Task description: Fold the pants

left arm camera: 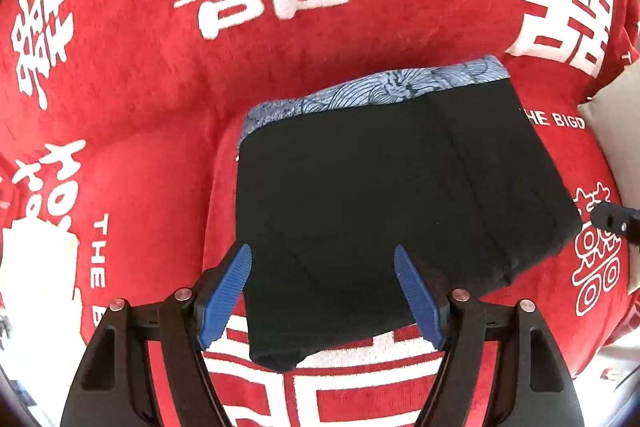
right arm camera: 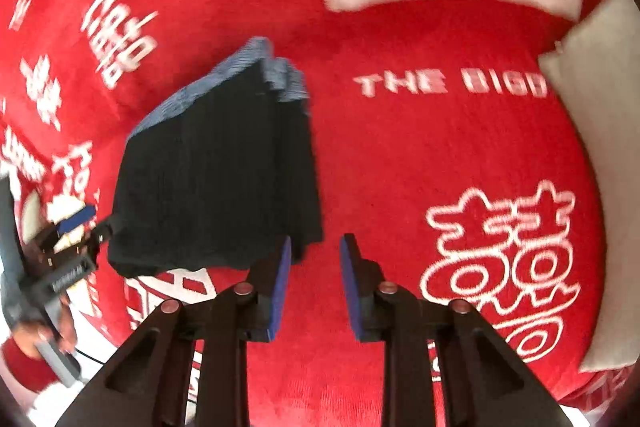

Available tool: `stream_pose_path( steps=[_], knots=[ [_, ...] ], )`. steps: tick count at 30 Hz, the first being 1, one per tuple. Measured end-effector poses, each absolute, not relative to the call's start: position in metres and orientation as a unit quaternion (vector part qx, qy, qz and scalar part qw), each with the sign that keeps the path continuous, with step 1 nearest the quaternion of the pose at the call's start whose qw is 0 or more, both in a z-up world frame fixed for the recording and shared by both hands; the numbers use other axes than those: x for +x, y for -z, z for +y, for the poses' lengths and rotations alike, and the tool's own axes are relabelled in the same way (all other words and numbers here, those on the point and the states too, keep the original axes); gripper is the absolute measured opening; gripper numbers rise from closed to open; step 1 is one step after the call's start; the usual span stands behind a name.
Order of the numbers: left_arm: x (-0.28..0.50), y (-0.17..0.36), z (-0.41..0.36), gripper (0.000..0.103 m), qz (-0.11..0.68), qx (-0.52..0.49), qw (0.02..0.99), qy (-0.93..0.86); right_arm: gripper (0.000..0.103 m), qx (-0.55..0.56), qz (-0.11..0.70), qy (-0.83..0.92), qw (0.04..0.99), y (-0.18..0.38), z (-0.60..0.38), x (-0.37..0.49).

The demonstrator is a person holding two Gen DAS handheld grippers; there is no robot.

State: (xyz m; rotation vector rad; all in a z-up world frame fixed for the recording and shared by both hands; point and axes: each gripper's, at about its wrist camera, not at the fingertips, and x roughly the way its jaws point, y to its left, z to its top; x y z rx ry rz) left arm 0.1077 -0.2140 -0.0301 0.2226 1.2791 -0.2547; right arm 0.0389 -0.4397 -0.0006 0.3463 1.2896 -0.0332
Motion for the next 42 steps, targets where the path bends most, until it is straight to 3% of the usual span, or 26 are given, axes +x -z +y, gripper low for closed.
stream_pose_path(
  steps=[5,8,13,16,42],
  knots=[
    [0.113,0.063,-0.203,0.076,0.631,0.070,0.764,0.114,0.028,0.128,0.598,-0.010,0.791,0.000,-0.405,0.052],
    [0.110,0.069,-0.201,0.087,0.626,0.076,0.767,0.115,0.028,0.111,0.611,-0.008,0.784,0.012,-0.396,0.053],
    [0.110,0.070,-0.197,0.087,0.629,0.076,0.764,0.122,0.028,0.138,0.628,0.018,0.766,0.035,-0.400,0.055],
    [0.111,0.073,-0.198,0.097,0.633,0.075,0.762,0.117,0.029,0.137,0.630,0.023,0.764,0.036,-0.400,0.055],
    [0.122,0.072,-0.188,0.097,0.636,0.058,0.762,0.109,0.041,0.108,0.626,0.041,0.771,0.029,-0.403,0.047]
  ],
)
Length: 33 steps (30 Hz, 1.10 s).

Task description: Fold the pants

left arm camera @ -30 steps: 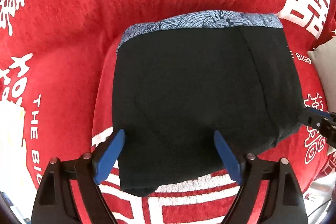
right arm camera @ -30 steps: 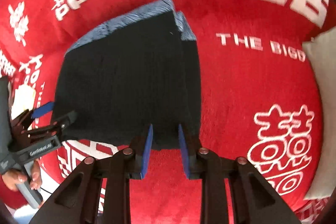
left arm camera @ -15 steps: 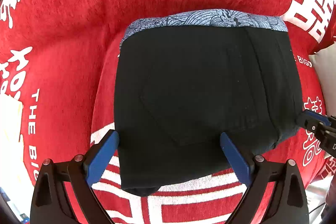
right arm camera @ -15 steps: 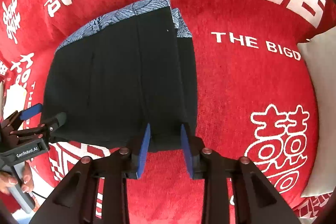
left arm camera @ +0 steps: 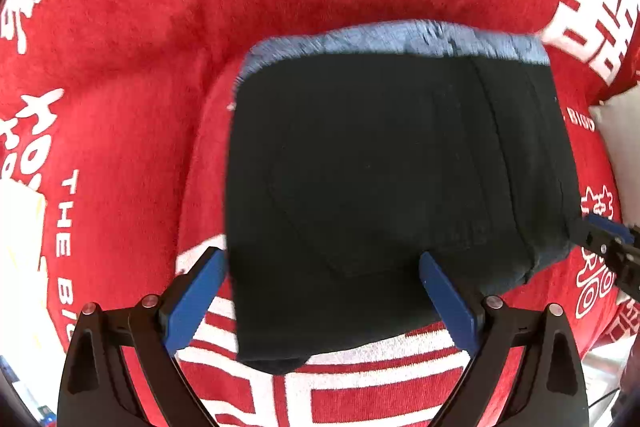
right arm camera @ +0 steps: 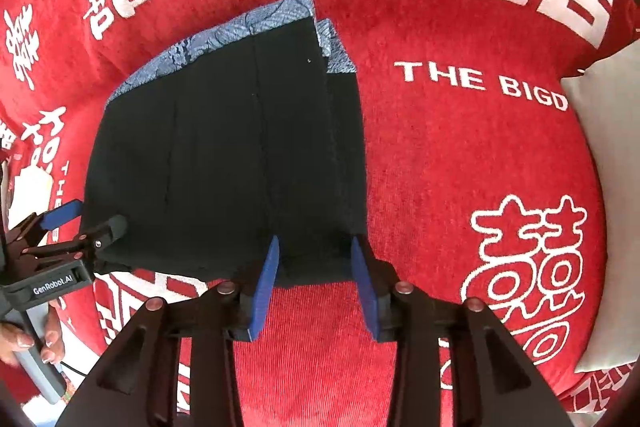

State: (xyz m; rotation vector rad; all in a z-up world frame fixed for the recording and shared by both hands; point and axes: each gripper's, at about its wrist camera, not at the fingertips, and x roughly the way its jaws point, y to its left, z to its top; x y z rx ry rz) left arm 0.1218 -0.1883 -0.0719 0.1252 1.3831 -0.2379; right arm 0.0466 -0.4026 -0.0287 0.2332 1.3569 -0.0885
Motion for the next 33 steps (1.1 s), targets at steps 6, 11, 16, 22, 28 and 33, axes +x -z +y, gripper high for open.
stream_pose_path(
  steps=[6,11,16,22,28,33],
  knots=[
    [0.147,0.055,-0.158,0.097,0.629,0.000,0.767,0.126,0.059,0.162,0.604,0.012,0.780,0.010,-0.424,0.041],
    [0.183,0.070,-0.135,0.097,0.647,-0.049,0.740,0.177,0.074,0.239,0.579,-0.035,0.779,0.010,-0.467,0.061],
    [0.208,0.100,-0.131,0.097,0.677,-0.076,0.693,0.236,0.077,0.286,0.597,-0.091,0.744,0.041,-0.501,0.086],
    [0.215,0.129,-0.131,0.097,0.697,-0.085,0.656,0.275,0.077,0.342,0.606,-0.166,0.699,0.081,-0.516,0.098],
    [0.217,0.139,-0.142,0.098,0.702,-0.103,0.637,0.303,0.077,0.349,0.610,-0.220,0.677,0.104,-0.507,0.108],
    [0.216,0.143,-0.154,0.099,0.690,-0.108,0.650,0.299,0.076,0.370,0.605,-0.221,0.669,0.110,-0.504,0.116]
  ],
)
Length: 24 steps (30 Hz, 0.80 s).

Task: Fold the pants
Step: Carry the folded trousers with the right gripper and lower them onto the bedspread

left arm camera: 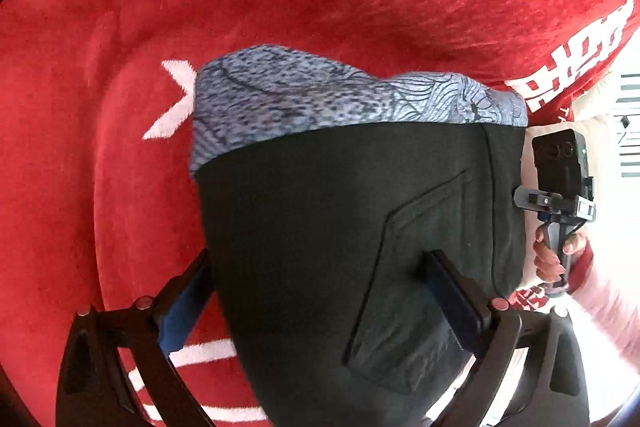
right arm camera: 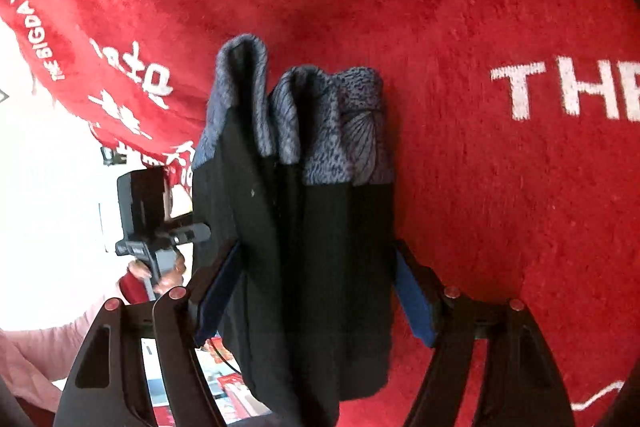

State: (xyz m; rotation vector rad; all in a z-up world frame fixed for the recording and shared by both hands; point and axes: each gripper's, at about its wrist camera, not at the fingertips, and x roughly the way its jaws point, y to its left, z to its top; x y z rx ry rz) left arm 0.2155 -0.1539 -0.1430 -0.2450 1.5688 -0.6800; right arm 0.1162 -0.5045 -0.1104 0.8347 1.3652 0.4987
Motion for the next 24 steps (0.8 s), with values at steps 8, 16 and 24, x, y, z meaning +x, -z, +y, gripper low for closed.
stream_pose_path(
  steps=[8,16,24],
  knots=[
    [0.203,0.109,-0.160,0.061,0.655,-0.101,0.688,0.296,0.040,0.394,0.592,-0.196,0.675,0.091,-0.502,0.107],
    [0.178,0.071,-0.162,0.060,0.644,-0.101,0.692,0.312,0.039,0.416,0.571,-0.208,0.677,0.055,-0.500,0.080],
    [0.130,0.043,-0.146,0.060,0.647,-0.099,0.688,0.314,0.039,0.433,0.562,-0.210,0.673,0.027,-0.485,0.026]
  ],
)
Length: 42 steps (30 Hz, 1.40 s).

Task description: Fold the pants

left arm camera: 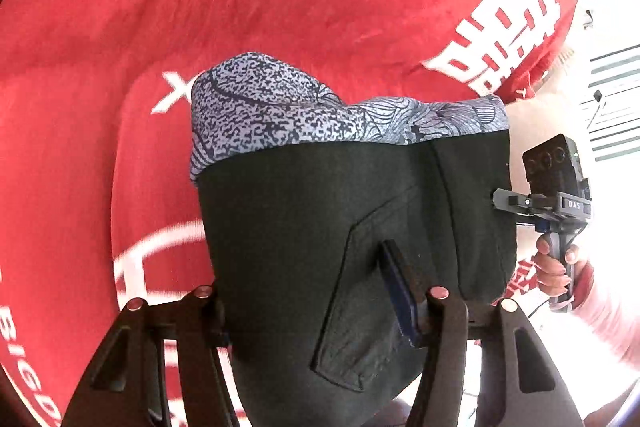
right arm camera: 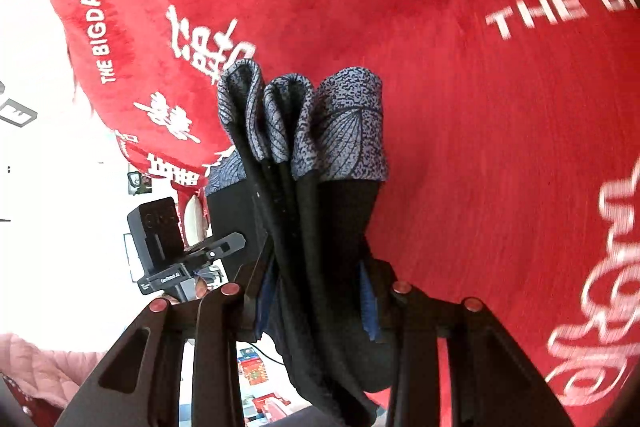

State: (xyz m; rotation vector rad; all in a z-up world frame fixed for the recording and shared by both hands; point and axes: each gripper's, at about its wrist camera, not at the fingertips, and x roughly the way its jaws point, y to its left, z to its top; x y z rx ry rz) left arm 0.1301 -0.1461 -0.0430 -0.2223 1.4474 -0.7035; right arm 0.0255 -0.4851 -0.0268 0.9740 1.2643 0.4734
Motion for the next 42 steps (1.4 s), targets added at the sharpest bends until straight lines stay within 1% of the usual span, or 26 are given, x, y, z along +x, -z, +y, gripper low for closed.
stream_pose_path(
  steps=[5,10,11,13,15,16,18,20,22,24,29,30,32,33,34,42],
  knots=[
    [0.096,0.048,-0.134,0.060,0.660,-0.097,0.679,0.305,0.039,0.445,0.564,-0.204,0.666,0.033,-0.470,-0.012],
    [0.067,0.079,-0.130,0.060,0.677,-0.091,0.671,0.289,0.039,0.439,0.575,-0.191,0.664,0.064,-0.465,-0.042],
    [0.063,0.084,-0.130,0.062,0.678,-0.087,0.672,0.285,0.039,0.433,0.581,-0.185,0.664,0.071,-0.464,-0.045],
    [0.058,0.087,-0.126,0.071,0.665,-0.092,0.688,0.276,0.042,0.417,0.582,-0.170,0.677,0.081,-0.462,-0.050],
    [0.058,0.087,-0.124,0.091,0.664,-0.079,0.701,0.248,0.047,0.408,0.581,-0.157,0.686,0.082,-0.463,-0.051],
    [0.057,0.086,-0.122,0.093,0.664,-0.070,0.708,0.231,0.050,0.393,0.585,-0.151,0.693,0.080,-0.461,-0.050],
    [0.056,0.083,-0.121,0.093,0.664,-0.065,0.712,0.219,0.055,0.354,0.595,-0.135,0.708,0.072,-0.454,-0.048],
    [0.052,0.074,-0.123,0.094,0.659,-0.031,0.723,0.202,0.056,0.322,0.607,-0.115,0.717,0.060,-0.450,-0.048],
    [0.048,0.065,-0.129,0.094,0.658,0.007,0.730,0.184,0.061,0.297,0.618,-0.084,0.723,0.051,-0.448,-0.048],
    [0.044,0.059,-0.134,0.094,0.663,0.033,0.730,0.165,0.063,0.280,0.627,-0.048,0.725,0.039,-0.447,-0.050],
    [0.022,0.031,-0.143,0.094,0.658,0.073,0.736,0.140,0.080,0.226,0.650,0.029,0.725,0.007,-0.442,-0.069],
    [0.016,0.026,-0.147,0.102,0.657,0.081,0.738,0.134,0.084,0.213,0.650,0.035,0.729,0.000,-0.439,-0.073],
    [0.005,0.014,-0.154,0.103,0.655,0.091,0.740,0.122,0.087,0.187,0.652,0.042,0.734,-0.015,-0.427,-0.078],
    [0.000,0.009,-0.157,0.103,0.656,0.093,0.740,0.116,0.094,0.176,0.652,0.043,0.736,-0.022,-0.422,-0.080],
    [-0.004,0.005,-0.160,0.103,0.659,0.093,0.738,0.110,0.103,0.168,0.652,0.040,0.739,-0.027,-0.417,-0.082],
    [-0.034,-0.028,-0.178,0.103,0.661,0.081,0.743,0.058,0.103,0.115,0.645,0.010,0.755,-0.063,-0.378,-0.092]
  ],
)
